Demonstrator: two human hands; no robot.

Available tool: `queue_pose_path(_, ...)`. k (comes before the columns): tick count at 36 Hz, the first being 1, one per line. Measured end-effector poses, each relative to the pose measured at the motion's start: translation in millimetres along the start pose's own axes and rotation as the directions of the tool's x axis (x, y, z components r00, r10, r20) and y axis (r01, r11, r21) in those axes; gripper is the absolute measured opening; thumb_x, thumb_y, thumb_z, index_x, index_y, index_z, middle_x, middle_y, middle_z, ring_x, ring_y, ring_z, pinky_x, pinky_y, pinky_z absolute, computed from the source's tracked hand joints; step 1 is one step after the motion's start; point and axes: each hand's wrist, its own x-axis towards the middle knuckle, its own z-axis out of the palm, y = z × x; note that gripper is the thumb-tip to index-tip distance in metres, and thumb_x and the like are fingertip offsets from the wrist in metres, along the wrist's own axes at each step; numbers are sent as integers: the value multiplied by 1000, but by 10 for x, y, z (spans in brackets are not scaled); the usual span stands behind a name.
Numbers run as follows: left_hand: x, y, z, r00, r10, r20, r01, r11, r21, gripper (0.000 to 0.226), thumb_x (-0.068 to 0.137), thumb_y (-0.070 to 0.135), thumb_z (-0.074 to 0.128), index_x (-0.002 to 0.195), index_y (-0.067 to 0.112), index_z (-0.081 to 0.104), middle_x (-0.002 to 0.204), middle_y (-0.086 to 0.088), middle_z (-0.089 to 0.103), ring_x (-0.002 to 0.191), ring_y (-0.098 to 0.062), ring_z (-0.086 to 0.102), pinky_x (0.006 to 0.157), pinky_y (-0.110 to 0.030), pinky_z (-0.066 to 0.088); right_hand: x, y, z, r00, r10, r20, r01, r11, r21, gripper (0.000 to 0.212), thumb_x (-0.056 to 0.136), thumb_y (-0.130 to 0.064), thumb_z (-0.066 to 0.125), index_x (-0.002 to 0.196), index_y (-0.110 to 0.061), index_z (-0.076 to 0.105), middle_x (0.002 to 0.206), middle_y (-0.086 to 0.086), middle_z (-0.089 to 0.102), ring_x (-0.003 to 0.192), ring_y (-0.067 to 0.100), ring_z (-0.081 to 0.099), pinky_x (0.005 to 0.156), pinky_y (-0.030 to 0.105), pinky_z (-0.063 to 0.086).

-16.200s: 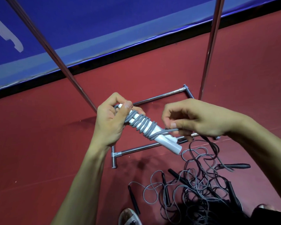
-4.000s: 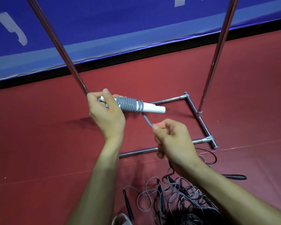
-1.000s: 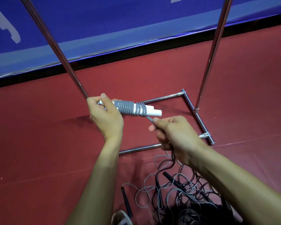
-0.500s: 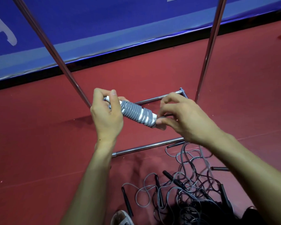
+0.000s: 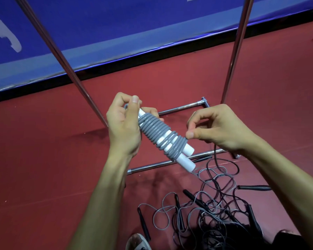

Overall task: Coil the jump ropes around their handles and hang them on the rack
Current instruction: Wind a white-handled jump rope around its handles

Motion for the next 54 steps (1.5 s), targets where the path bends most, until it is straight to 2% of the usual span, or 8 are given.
queue_pose_path(9,7,-4,45,986,-112,-121,95,986,-137,22,104,8,38,82,7,40,47,-5,55,45,-18,59,45,-31,53,-6,85,76,1000,26,12,-28,978,207,15,81,1,67,71,-8,59,54,-1,57,44,12,39,44,23,30)
queue_pose_path(23,25,-91,152,886,-392,-248,278,877,-392,29,102,14,45,73,9,44,59,-10,43,48,-20,57,46,-25,48,59,200,379,988,46,-150,69,731,679,18,72,-34,70,60,-21,66,50,-5,51,38,1,35,38,12,25)
queue_pose_path(28,25,-66,183,845,-463,-267,311,832,-460,27,101,14,48,74,8,45,64,-13,48,47,-20,58,46,-25,49,53,258,384,995,-38,-95,95,692,716,20,64,-29,86,66,-20,68,62,-1,61,47,7,43,43,16,30)
queue_pose_path(34,69,-100,188,763,-490,-422,262,831,-491,28,102,10,46,75,7,44,47,-4,52,43,-19,59,47,-29,53,54,266,468,953,35,-300,114,879,463,29,79,0,71,59,-20,65,49,5,47,40,12,34,42,19,29)
queue_pose_path(38,100,-170,177,682,-447,-579,233,883,-407,28,101,7,46,73,8,46,51,2,48,36,-5,51,41,-17,43,31,259,618,937,89,-339,0,968,251,28,98,-1,52,76,-15,64,59,3,61,47,16,52,49,29,48)
queue_pose_path(41,142,-278,90,661,-338,-670,216,941,-261,28,101,11,47,73,10,48,61,1,46,45,-6,47,52,-21,41,28,198,740,933,246,-261,-133,914,384,21,100,-12,50,86,-6,64,62,2,63,48,13,52,54,30,54)
queue_pose_path(47,203,-362,-131,642,-87,-762,174,984,34,25,99,16,50,73,16,48,66,3,51,60,-11,48,63,-26,43,41,66,849,895,443,-48,-337,743,579,26,104,-7,40,94,5,60,56,6,59,39,6,31,40,18,30)
queue_pose_path(54,139,-221,-62,716,135,-685,90,955,283,29,99,9,47,72,17,40,56,12,47,47,6,51,55,-12,36,-4,48,889,864,481,-148,-374,811,450,8,99,-4,52,105,-1,48,58,9,60,36,7,31,38,20,30)
